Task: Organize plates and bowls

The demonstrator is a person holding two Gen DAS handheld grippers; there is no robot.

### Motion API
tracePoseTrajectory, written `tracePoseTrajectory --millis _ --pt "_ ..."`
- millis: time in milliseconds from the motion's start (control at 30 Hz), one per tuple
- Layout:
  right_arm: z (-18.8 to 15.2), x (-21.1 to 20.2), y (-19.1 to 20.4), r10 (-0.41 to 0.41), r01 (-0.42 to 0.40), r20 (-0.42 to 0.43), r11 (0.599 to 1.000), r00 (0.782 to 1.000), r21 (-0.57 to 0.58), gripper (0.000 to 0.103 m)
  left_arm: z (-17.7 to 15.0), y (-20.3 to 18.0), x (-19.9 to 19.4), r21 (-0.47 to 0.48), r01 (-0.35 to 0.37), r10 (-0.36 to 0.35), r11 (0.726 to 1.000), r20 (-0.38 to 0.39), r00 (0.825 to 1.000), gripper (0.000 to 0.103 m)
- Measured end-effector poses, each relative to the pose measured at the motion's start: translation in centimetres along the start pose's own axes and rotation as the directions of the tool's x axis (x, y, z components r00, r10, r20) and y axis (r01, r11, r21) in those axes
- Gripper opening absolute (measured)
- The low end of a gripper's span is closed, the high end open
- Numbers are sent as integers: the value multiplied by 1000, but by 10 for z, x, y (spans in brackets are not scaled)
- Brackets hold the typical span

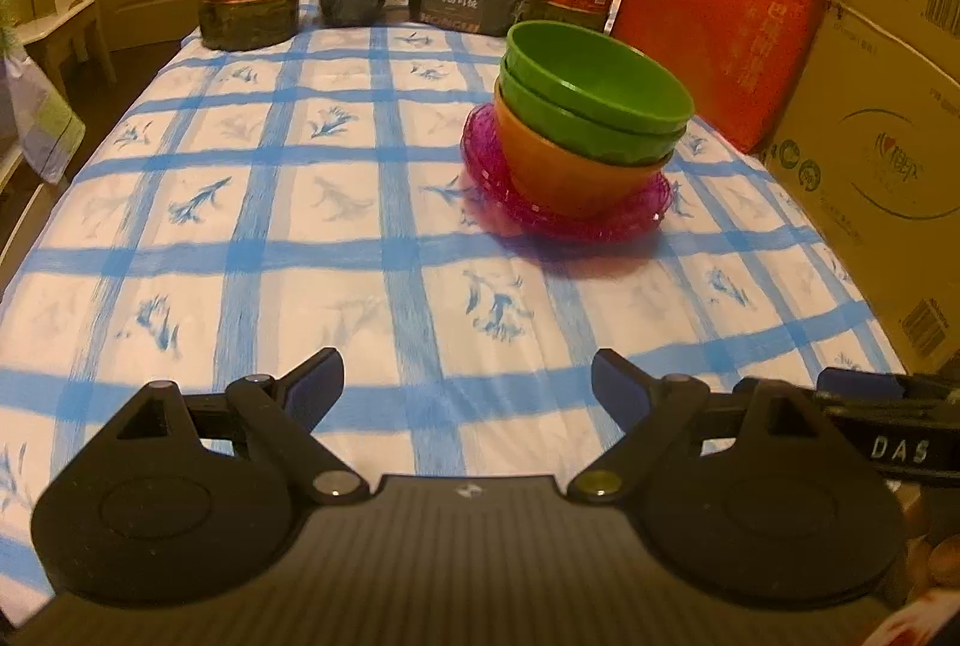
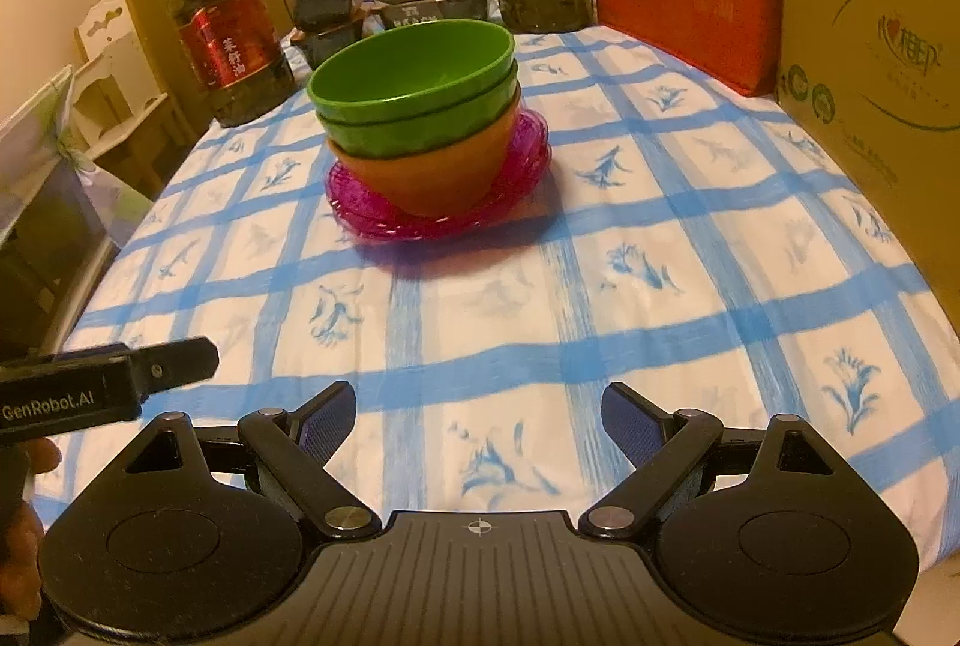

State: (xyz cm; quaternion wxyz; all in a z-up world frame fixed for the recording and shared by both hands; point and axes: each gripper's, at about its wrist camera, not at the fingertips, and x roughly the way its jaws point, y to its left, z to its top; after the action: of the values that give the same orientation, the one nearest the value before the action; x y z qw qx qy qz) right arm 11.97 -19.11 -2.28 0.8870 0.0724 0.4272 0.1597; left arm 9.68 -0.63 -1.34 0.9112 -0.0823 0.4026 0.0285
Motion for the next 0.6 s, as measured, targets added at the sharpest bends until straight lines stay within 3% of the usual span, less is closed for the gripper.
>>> tracePoseTrajectory --millis 600 --pt "-24 -29 14 -14 14 -7 999 1000 -45 89 -35 -1 -31 -13 -25 24 1000 -27 999 88"
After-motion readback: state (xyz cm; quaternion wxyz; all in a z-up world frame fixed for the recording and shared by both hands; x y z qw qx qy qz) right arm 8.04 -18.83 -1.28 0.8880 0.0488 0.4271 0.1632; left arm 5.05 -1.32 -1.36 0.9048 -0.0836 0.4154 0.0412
